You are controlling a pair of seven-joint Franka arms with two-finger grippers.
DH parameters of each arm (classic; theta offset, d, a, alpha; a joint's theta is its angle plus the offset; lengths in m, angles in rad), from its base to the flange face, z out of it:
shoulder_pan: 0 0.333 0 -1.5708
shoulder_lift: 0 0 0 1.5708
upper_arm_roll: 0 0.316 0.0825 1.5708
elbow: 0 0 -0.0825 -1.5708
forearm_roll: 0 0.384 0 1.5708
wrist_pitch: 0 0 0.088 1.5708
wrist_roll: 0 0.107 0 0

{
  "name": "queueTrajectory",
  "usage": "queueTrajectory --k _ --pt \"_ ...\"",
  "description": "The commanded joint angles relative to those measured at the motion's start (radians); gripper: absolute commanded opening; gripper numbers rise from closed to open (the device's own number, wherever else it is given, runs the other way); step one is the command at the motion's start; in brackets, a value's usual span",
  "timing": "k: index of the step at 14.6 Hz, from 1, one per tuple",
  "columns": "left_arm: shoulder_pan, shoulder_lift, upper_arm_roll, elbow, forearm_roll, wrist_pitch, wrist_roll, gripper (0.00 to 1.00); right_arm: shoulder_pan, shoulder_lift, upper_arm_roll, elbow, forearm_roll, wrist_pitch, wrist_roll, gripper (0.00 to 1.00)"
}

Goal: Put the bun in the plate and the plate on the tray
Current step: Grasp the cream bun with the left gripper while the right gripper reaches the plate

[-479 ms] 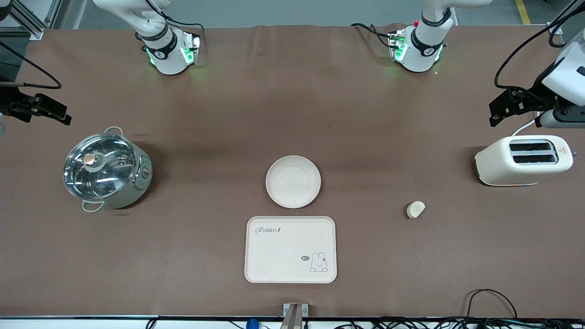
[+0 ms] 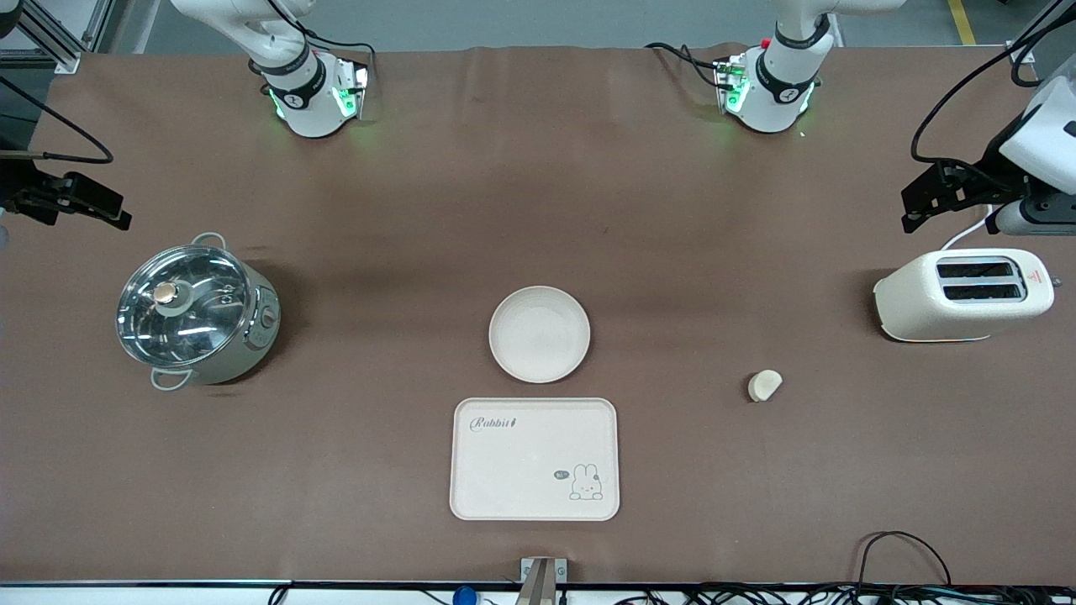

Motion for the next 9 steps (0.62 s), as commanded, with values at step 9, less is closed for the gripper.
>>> queueTrajectory --k 9 --pt "-0.015 0.363 -0.020 0.015 -0.047 0.252 -0.005 1.00 0.042 0.033 0.000 -0.020 0.118 0.061 0.038 1.00"
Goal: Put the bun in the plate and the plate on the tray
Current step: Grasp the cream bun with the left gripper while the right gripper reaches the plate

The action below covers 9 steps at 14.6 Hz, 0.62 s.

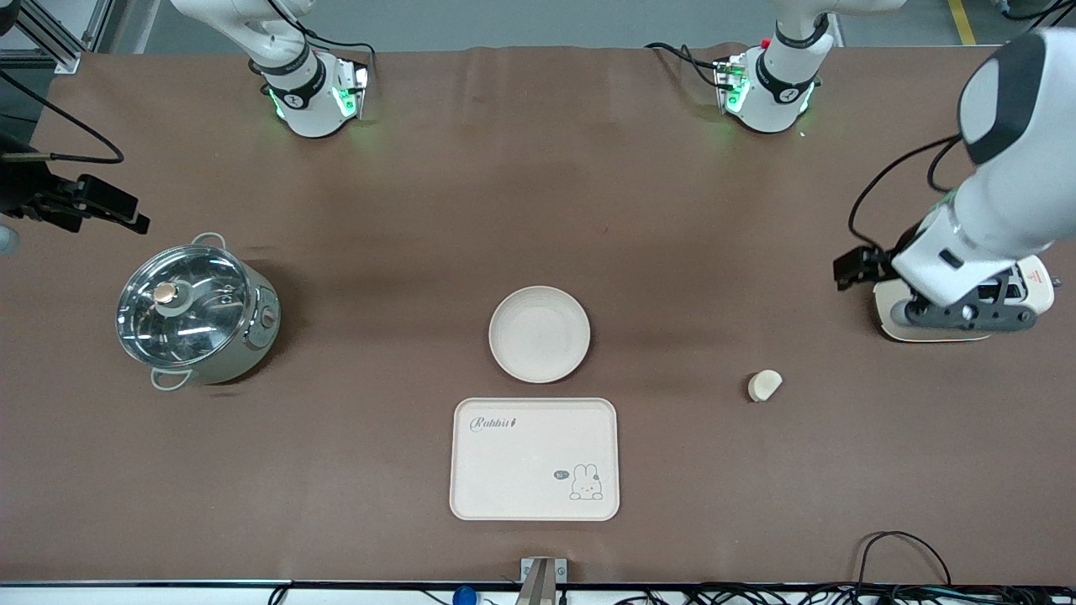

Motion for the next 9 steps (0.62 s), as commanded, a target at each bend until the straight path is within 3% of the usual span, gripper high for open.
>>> queueTrajectory --k 1,3,6,9 --pt "-0.017 0.199 -0.004 0.028 -0.050 0.190 -0.006 1.00 0.054 0.042 0.001 -0.013 0.018 0.030 0.089 1.00" --pt "-0.022 0.301 -0.004 0.026 -0.058 0.316 -0.017 1.00 0.110 0.077 0.001 -0.013 0.019 0.067 0.158 1.00" --pt "-0.003 0.422 -0.004 0.026 -0.040 0.364 0.031 1.00 0.190 0.132 0.001 -0.014 0.032 0.122 0.227 1.00" --pt "-0.008 0.449 -0.004 -0.044 -0.038 0.429 0.080 1.00 0.206 0.153 0.001 -0.078 0.154 0.234 0.264 1.00"
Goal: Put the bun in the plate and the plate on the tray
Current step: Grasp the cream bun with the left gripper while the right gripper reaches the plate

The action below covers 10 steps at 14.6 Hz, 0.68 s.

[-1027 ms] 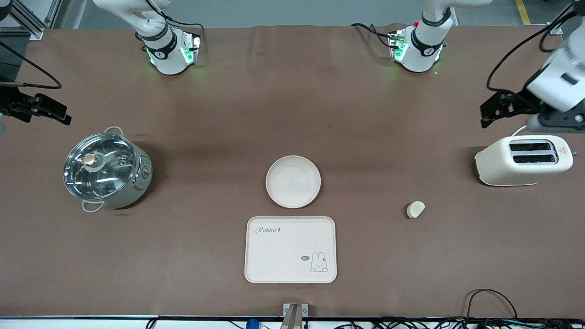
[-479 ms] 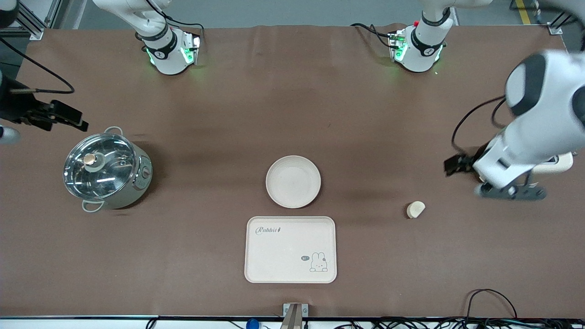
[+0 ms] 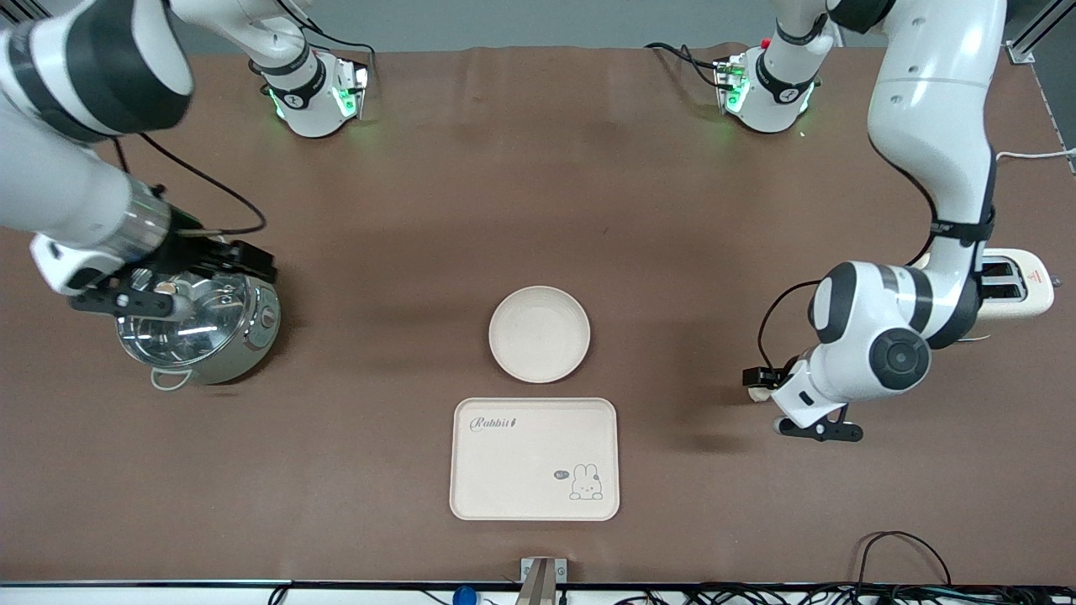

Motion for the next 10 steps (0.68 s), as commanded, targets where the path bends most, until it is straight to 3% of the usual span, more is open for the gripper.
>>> queueTrajectory --k 1,5,7,8,10 --pt "-0.001 -0.008 0.001 -0.069 0.003 0.088 0.051 1.00 0.013 -0.004 -0.008 -0.078 0.076 0.106 0.027 1.00" --pt "0.009 -0.010 0.000 -0.146 0.000 0.209 0.081 0.96 0.108 0.028 -0.007 -0.164 0.079 0.281 0.128 1.00" --pt "0.009 -0.013 0.000 -0.177 -0.007 0.256 0.087 0.78 0.153 0.028 -0.005 -0.239 0.104 0.391 0.185 1.00" --pt "0.009 -0.014 -0.002 -0.195 -0.009 0.282 0.088 0.65 0.176 0.034 -0.007 -0.273 0.157 0.451 0.190 1.00" --pt "0.009 -0.018 -0.002 -0.198 -0.010 0.293 0.099 0.33 0.217 0.074 -0.007 -0.337 0.214 0.612 0.193 1.00"
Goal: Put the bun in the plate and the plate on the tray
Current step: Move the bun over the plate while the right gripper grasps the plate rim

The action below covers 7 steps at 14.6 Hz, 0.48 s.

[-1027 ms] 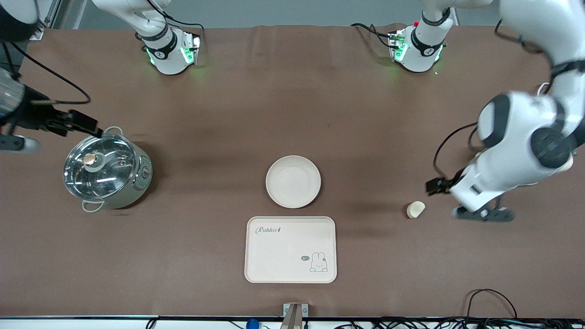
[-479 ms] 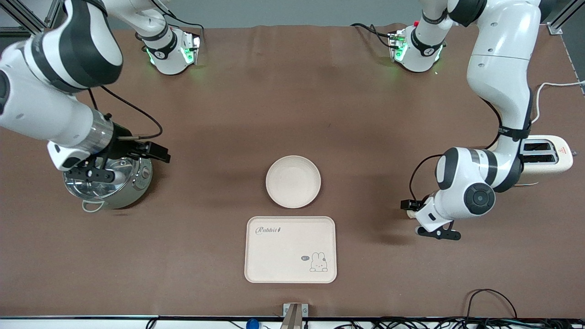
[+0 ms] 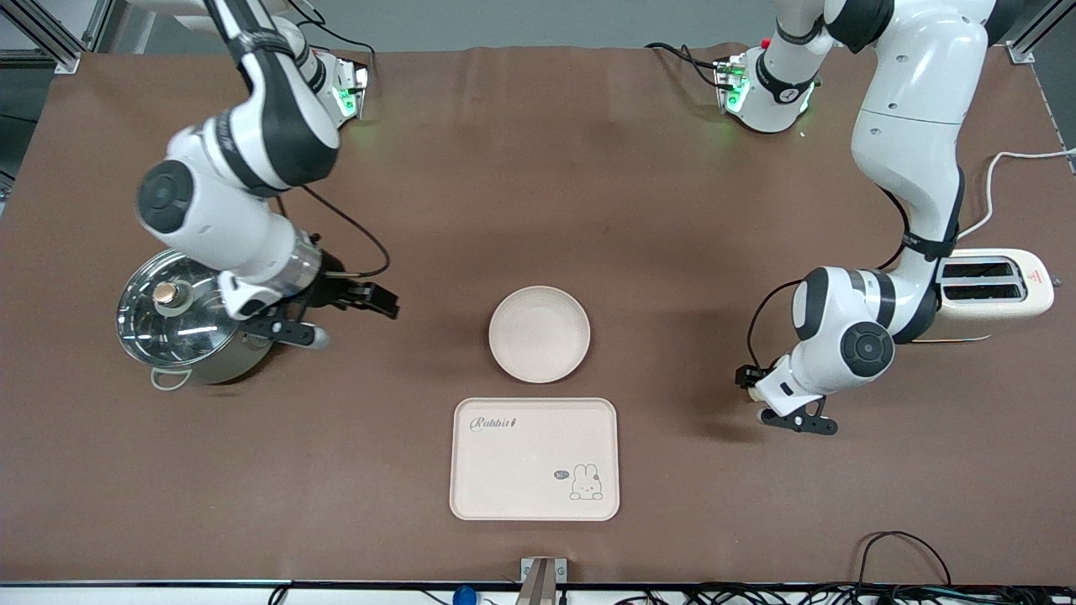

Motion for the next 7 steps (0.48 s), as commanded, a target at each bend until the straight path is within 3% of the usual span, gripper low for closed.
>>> queueTrajectory --k 1,4,7 --pt "0.004 -0.035 -0.002 -0.042 -0.014 0.028 0.027 0.23 0.067 0.040 -0.008 -0.081 0.075 0.170 0.015 1.00" --pt "0.000 -0.063 -0.046 -0.016 -0.015 0.010 0.006 0.08 0.159 0.158 -0.008 -0.080 0.117 0.337 0.023 1.00" --pt "-0.027 -0.072 -0.106 0.094 -0.050 -0.150 -0.158 0.05 0.216 0.256 -0.008 -0.073 0.118 0.461 0.033 1.00"
